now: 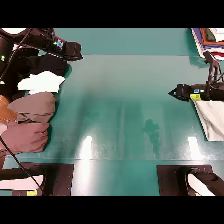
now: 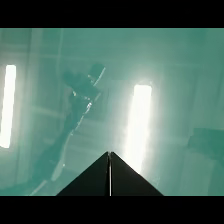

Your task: Fold the shirts.

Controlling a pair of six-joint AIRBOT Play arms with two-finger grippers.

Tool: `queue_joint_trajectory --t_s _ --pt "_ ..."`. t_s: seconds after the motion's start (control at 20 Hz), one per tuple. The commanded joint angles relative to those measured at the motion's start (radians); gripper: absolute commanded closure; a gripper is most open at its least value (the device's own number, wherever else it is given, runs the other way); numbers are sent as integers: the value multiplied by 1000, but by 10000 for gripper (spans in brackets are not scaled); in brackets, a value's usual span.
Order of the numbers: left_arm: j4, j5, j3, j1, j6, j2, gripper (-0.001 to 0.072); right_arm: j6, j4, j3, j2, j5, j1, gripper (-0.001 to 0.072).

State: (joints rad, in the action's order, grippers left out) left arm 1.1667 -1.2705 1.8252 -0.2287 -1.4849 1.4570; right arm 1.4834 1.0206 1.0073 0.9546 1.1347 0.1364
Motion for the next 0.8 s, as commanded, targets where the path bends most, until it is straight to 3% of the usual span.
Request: queue_joint_trajectory --t_s 0.0,0.6,0.75 --pt "0 0 0 0 0 0 683 1 0 1 -7 -16 3 698" --pt "0 1 0 0 0 0 683 1 0 1 -7 -17 3 698" --pt "-10 65 0 0 6 1 673 1 0 1 -6 -29 3 698"
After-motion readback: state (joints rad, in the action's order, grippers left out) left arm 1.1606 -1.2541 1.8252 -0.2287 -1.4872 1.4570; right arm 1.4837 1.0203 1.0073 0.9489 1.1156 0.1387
